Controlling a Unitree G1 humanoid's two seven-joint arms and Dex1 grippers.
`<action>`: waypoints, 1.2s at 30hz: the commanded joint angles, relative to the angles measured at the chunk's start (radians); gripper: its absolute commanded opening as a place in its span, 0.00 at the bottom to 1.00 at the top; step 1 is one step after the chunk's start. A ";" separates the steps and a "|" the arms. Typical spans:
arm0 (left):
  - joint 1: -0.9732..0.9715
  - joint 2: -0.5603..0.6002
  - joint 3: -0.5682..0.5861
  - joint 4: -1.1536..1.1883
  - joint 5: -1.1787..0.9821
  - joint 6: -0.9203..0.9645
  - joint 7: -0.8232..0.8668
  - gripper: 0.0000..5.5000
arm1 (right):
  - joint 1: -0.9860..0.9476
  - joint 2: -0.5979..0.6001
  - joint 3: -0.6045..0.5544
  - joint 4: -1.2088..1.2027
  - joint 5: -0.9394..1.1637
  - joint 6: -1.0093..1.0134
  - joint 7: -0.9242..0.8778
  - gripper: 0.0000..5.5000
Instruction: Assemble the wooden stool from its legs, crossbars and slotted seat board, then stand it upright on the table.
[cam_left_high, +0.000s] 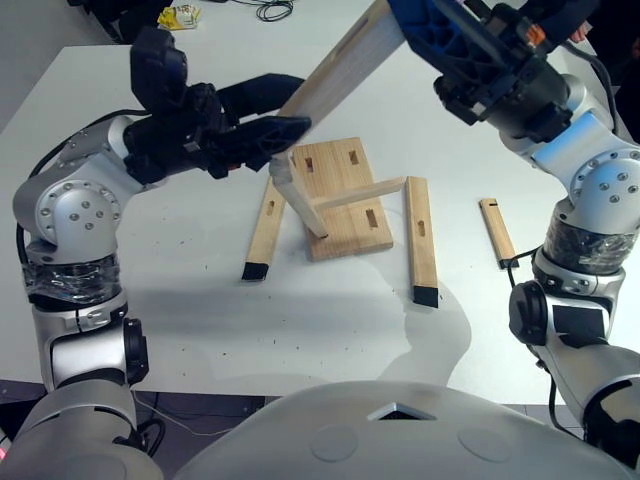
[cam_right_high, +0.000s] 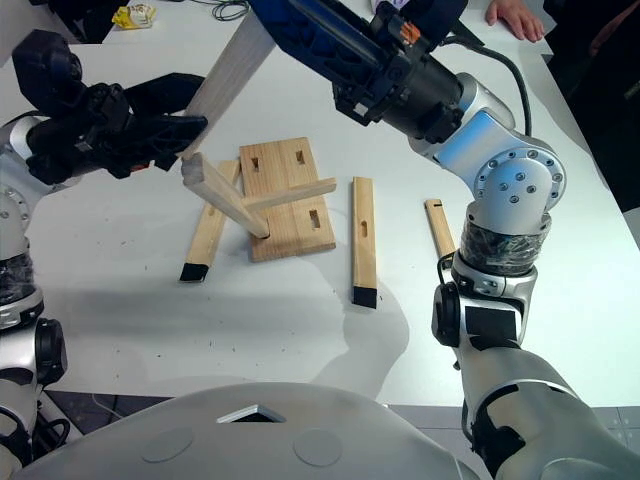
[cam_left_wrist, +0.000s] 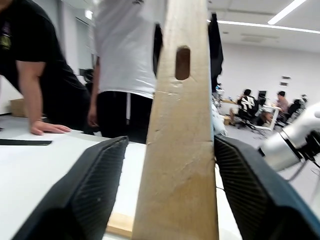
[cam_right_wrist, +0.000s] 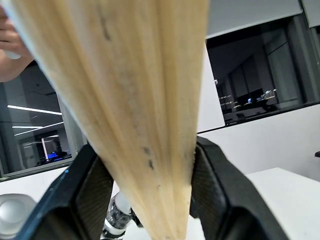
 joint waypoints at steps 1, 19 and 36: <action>-0.017 0.002 0.058 0.000 -0.031 0.019 0.056 0.72 | 0.015 0.012 -0.022 -0.012 -0.006 -0.036 -0.043 0.37; 0.216 -0.163 0.305 -0.154 -0.005 -0.184 0.376 0.88 | -0.019 -0.208 0.046 0.226 -0.351 -0.170 0.147 0.37; 0.701 -0.249 0.072 -0.214 0.317 -0.291 0.352 0.88 | -0.044 -0.375 0.225 0.462 -0.706 -0.431 0.758 0.37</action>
